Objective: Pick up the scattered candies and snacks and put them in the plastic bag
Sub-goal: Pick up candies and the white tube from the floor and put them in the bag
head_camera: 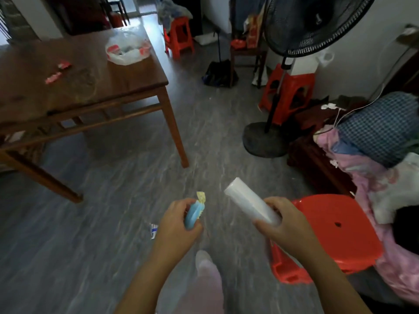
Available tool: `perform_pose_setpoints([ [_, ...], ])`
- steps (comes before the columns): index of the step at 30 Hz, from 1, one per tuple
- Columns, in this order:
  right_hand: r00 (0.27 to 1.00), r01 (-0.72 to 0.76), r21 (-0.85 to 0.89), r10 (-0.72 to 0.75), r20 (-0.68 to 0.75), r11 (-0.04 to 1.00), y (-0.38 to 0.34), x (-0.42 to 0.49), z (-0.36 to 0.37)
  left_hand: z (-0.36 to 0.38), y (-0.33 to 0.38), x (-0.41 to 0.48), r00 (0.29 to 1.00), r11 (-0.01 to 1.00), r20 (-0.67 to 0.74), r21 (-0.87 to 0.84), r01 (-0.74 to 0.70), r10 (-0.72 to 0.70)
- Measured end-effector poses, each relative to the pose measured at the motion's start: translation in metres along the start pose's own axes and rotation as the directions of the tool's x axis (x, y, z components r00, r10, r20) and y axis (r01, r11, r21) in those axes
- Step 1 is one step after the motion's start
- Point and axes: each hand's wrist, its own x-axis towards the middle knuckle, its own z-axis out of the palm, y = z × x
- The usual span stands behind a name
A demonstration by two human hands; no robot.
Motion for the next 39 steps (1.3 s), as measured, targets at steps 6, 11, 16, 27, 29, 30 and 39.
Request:
perform_pose_setpoints([
  [6,0.999,-0.031,-0.052,0.032,0.035,0.998,0.003,0.131,0.01,-0.001,-0.011,0.152,0.999,0.999,-0.05,-0.034,0.009,-0.011],
  [11,0.992,0.037,-0.107,-0.024,0.12,0.994,-0.039,0.274,0.009,-0.025,-0.01,0.273,0.995,0.999,-0.094,-0.051,0.01,-0.015],
  [16,0.986,0.133,-0.08,-0.124,0.108,0.988,-0.073,0.399,0.014,-0.049,-0.023,0.374,0.989,1.0,-0.144,-0.012,0.027,-0.029],
  [27,0.991,0.054,0.004,-0.054,0.119,0.999,-0.021,0.629,0.019,-0.018,-0.012,0.605,0.986,0.998,-0.167,-0.061,0.009,-0.019],
  [29,0.987,0.094,-0.02,-0.091,0.132,0.995,-0.022,0.689,0.009,-0.016,0.005,0.656,0.982,0.998,-0.185,-0.052,0.019,-0.029],
  [30,0.982,0.127,-0.031,-0.121,0.144,0.991,-0.026,0.718,0.003,-0.017,0.015,0.68,0.982,0.998,-0.188,-0.052,0.022,-0.032],
  [39,0.924,0.282,-0.007,-0.269,0.271,0.96,-0.075,0.911,0.016,-0.056,0.018,0.82,0.932,0.985,-0.316,-0.065,0.163,-0.175],
])
